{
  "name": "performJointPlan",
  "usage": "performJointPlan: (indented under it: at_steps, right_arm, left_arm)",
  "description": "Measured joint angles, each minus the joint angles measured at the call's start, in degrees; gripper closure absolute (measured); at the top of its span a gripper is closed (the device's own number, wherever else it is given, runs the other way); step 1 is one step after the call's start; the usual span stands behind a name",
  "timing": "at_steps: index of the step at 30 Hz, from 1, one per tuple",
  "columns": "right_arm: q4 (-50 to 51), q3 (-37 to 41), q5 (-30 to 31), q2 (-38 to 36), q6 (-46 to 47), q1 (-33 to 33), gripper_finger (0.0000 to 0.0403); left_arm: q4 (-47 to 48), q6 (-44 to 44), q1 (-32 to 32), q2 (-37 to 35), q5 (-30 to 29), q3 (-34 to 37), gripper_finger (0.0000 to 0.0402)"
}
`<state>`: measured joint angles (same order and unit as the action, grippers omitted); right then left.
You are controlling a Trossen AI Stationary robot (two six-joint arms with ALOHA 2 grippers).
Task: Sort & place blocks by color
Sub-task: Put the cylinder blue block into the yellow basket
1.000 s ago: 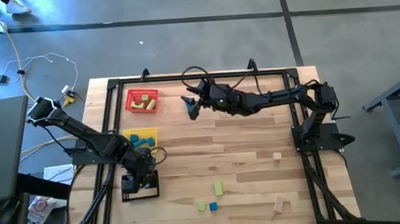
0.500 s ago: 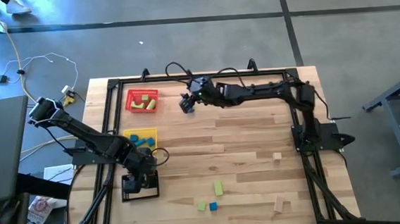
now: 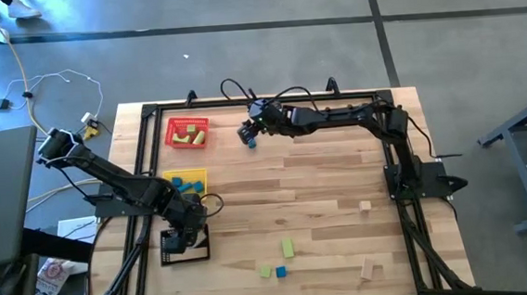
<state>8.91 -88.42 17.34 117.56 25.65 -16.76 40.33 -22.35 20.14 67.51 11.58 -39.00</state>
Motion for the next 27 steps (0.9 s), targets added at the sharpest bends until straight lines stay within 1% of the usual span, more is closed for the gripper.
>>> performJointPlan:
  at_steps: [4,10,12,17,23,27]
  right_arm:
    - [-0.13,0.00,-1.83,0.00,0.00,-0.62,0.0203]
    - [-0.11,0.00,-1.80,0.00,0.09,-1.26,0.0203]
    - [-0.13,0.00,-2.63,0.07,1.21,-1.31,0.0203]
    - [-0.08,0.00,-4.32,1.67,3.07,-0.88,0.0203]
    - [1.48,0.00,-5.26,3.74,4.09,-0.23,0.0203]
    - [1.97,0.00,-4.23,3.70,1.77,0.06,0.0203]
  left_arm:
    - [0.72,2.12,0.02,-0.82,0.02,-0.49,0.0202]
    - [0.83,6.32,0.02,-1.88,0.03,-5.16,0.0202]
    - [0.85,7.91,0.02,-1.99,-0.25,-6.53,0.0202]
    - [0.82,10.56,0.02,-1.99,-1.51,-7.96,0.0202]
    - [1.02,10.60,0.00,-1.99,-7.30,-7.96,0.0202]
    - [1.01,13.11,-0.28,-1.99,-15.80,-7.96,0.0202]
